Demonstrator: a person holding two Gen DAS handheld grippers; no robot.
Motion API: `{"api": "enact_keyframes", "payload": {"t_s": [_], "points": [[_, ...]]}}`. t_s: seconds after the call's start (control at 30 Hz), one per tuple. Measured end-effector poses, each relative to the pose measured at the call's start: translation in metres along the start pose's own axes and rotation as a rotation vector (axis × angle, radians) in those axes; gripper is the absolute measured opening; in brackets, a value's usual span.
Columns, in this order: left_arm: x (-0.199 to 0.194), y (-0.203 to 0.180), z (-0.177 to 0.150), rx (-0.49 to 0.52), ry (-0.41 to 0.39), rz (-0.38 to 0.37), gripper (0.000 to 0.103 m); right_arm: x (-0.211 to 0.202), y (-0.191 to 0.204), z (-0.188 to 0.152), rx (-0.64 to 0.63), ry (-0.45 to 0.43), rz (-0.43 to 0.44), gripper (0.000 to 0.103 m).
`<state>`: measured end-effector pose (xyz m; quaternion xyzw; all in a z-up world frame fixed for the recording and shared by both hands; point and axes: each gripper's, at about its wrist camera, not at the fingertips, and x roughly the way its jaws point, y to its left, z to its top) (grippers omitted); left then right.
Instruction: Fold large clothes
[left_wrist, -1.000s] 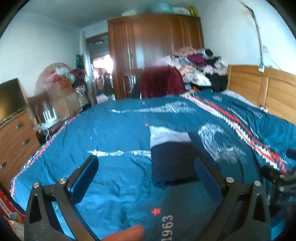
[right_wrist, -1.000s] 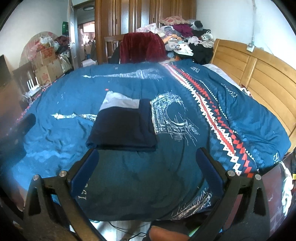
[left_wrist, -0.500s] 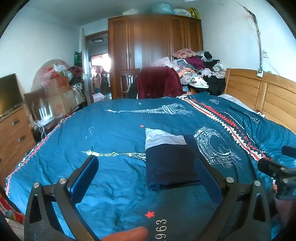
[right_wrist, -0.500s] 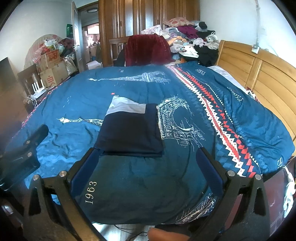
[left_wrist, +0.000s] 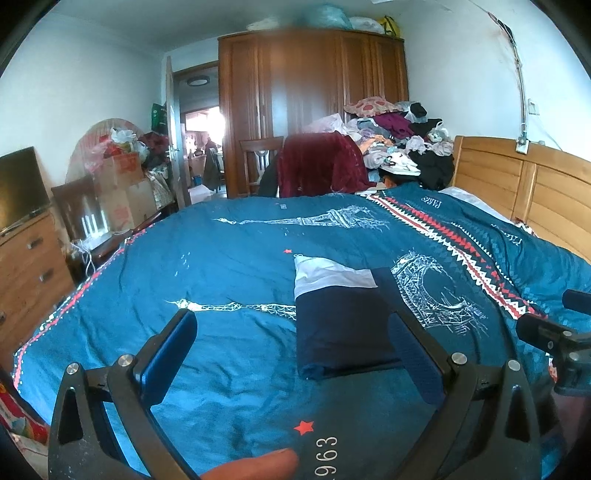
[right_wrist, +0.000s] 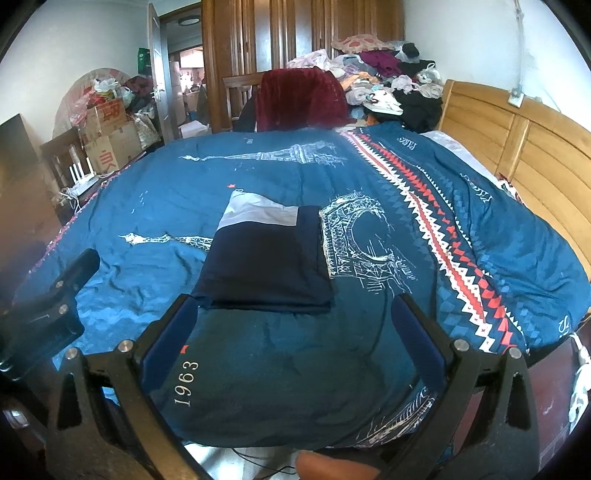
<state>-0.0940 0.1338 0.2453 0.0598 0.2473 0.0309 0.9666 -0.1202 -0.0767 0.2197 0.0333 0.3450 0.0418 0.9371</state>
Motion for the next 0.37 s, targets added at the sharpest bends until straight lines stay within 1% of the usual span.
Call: {"api": "enact_keyframes", "payload": {"t_s": [0.17,0.37], "points": [[0.0013,0.0001,-0.0013,-0.003,0.005,0.000,0.103,0.0007,-0.0003,-0.0012,0.013,0.012,0.026,0.103],[0.0024,0.0028,-0.0025,-0.011,0.009,0.008,0.103,-0.0017,-0.0003,-0.0008,0.006,-0.003,0.021,0.103]]}}
